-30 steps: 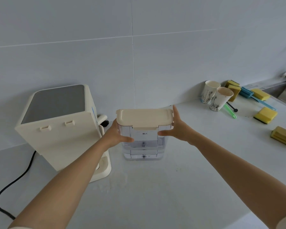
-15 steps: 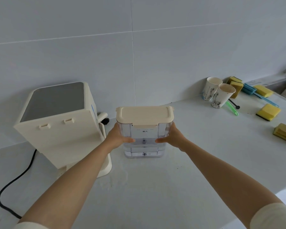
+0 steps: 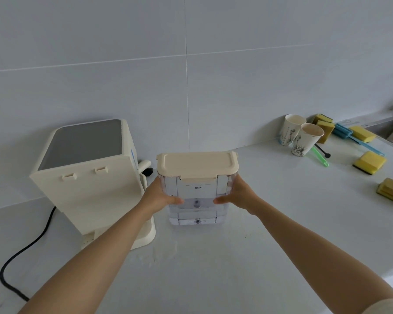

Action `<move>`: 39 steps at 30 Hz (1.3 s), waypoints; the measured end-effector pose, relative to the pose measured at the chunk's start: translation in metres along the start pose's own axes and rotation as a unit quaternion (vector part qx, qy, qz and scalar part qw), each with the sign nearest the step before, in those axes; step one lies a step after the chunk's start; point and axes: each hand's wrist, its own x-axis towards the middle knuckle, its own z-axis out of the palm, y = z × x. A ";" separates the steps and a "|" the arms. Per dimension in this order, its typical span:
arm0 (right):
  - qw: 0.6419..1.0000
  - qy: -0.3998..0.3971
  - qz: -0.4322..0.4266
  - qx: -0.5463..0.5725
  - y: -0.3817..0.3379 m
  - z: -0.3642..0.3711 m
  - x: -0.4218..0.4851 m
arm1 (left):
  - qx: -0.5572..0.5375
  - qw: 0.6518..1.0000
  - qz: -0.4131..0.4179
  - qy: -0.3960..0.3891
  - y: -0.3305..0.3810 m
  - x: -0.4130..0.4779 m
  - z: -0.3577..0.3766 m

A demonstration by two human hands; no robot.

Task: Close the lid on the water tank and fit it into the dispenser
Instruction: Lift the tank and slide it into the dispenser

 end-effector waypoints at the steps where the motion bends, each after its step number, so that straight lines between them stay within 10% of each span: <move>1: 1.000 -0.002 -0.006 0.000 -0.003 0.000 -0.002 | -0.006 1.000 0.003 0.003 0.002 -0.004 -0.002; 39: 0.980 -0.114 -0.162 -0.034 -0.185 0.130 -0.029 | -0.118 0.978 -0.056 0.161 -0.005 -0.122 -0.189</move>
